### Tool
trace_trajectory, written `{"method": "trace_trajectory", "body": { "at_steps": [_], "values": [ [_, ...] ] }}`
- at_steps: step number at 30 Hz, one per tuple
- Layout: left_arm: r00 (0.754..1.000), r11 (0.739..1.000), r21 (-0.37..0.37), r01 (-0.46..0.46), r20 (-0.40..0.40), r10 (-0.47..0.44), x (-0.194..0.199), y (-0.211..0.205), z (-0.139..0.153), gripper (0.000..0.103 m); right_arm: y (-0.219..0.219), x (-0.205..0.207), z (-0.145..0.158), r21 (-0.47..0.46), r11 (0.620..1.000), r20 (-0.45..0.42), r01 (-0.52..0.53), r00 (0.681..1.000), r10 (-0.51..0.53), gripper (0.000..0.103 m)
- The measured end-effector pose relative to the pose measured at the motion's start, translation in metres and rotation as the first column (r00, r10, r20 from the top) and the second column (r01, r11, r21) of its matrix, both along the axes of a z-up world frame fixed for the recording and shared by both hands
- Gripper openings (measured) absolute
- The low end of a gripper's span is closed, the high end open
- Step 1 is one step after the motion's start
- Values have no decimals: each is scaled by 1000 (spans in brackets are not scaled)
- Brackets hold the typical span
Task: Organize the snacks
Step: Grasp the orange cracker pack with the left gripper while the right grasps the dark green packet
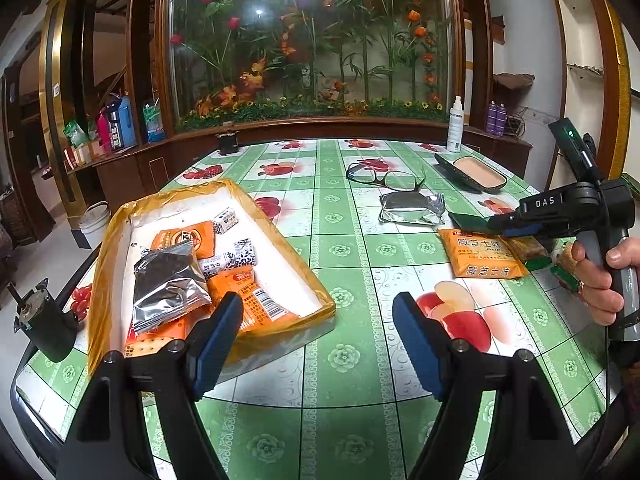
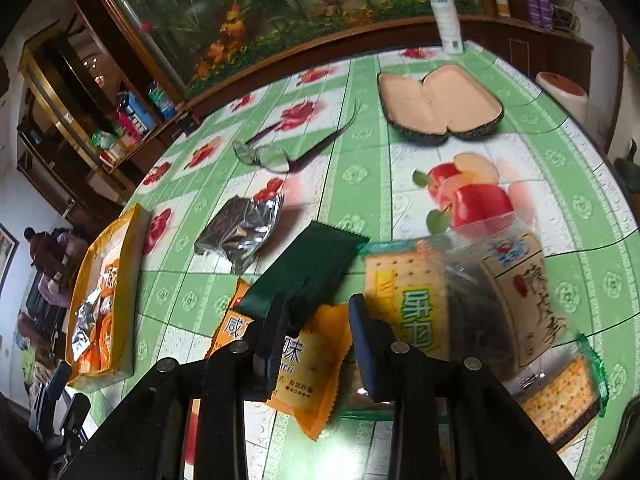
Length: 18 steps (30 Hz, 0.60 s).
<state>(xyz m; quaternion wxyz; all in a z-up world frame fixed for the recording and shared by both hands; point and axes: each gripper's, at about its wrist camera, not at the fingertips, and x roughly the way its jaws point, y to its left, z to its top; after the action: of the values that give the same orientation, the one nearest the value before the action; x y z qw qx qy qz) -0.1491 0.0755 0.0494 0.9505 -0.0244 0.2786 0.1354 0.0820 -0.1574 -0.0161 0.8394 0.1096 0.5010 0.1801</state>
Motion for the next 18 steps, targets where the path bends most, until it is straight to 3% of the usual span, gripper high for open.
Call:
{"method": "trace_trajectory", "body": {
  "at_steps": [5, 12, 15, 18],
  "values": [
    [1000, 1000, -28, 0, 9, 1, -2, 4, 1, 76, -9, 3, -1, 21, 999, -7, 46, 999, -46, 33],
    [1000, 998, -57, -5, -7, 5, 1, 9, 0, 77, -13, -6, -5, 66, 997, -47, 29, 999, -26, 37],
    [1000, 998, -63, -4, -5, 4, 1, 9, 0, 76, -3, -19, -7, 120, 992, -77, -27, 996, 36, 50],
    [1000, 998, -66, 2, -2, -2, 1, 10, 0, 77, 19, -33, -13, 184, 970, -126, -158, 975, 183, 52]
  ]
}}
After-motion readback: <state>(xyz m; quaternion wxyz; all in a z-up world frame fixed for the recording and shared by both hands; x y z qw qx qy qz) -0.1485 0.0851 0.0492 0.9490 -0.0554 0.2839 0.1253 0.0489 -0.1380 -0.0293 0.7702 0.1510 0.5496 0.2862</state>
